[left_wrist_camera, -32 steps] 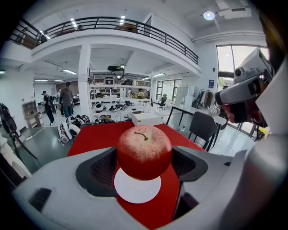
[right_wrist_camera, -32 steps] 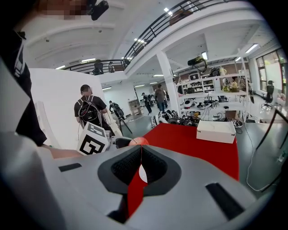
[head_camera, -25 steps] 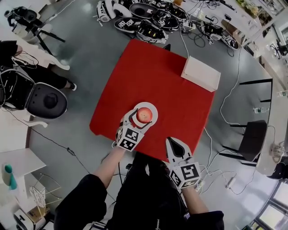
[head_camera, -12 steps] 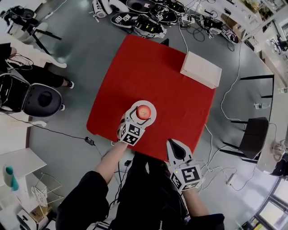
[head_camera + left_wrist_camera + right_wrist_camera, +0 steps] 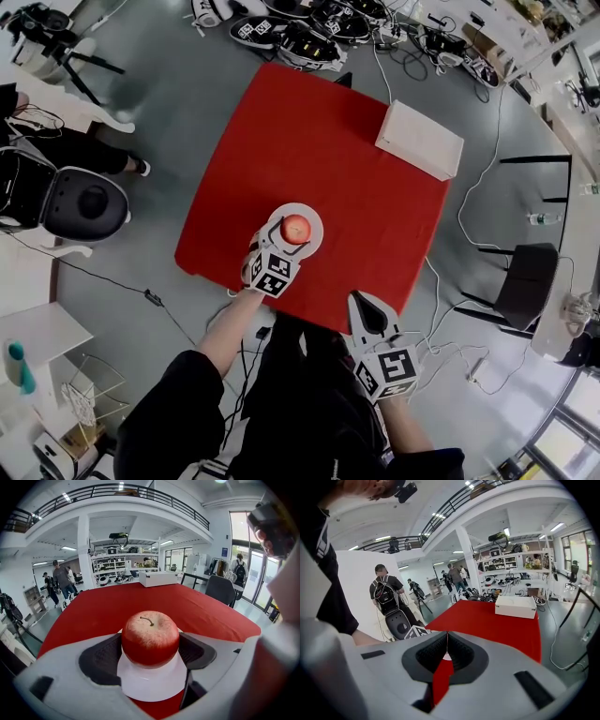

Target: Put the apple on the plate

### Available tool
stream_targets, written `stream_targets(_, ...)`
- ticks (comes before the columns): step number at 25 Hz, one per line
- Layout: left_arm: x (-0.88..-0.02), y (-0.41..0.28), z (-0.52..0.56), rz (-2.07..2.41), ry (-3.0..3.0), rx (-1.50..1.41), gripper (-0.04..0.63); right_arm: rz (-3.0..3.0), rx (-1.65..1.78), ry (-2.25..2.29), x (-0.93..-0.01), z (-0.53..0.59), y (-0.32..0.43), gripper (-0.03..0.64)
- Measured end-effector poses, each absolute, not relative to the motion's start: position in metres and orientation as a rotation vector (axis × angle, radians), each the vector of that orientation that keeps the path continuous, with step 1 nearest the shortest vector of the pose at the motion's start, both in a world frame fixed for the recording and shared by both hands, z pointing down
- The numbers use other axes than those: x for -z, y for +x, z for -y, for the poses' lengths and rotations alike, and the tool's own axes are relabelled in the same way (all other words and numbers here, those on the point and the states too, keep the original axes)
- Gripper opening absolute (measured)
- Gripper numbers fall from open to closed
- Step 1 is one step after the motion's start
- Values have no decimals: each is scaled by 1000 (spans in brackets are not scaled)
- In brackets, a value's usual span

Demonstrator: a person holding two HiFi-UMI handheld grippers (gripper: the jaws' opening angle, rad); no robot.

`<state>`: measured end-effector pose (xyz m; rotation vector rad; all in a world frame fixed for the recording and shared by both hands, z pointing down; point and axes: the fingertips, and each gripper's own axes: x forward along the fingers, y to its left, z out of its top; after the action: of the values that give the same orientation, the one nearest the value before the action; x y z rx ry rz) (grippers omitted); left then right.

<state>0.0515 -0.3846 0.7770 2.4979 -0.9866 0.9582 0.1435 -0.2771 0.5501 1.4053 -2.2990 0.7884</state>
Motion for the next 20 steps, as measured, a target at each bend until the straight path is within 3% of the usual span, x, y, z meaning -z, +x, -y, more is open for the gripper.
stream_targets(20, -763, 51, 377, 965, 2521, -923, 394, 2320, -770, 1392, -546, 271, 140, 11)
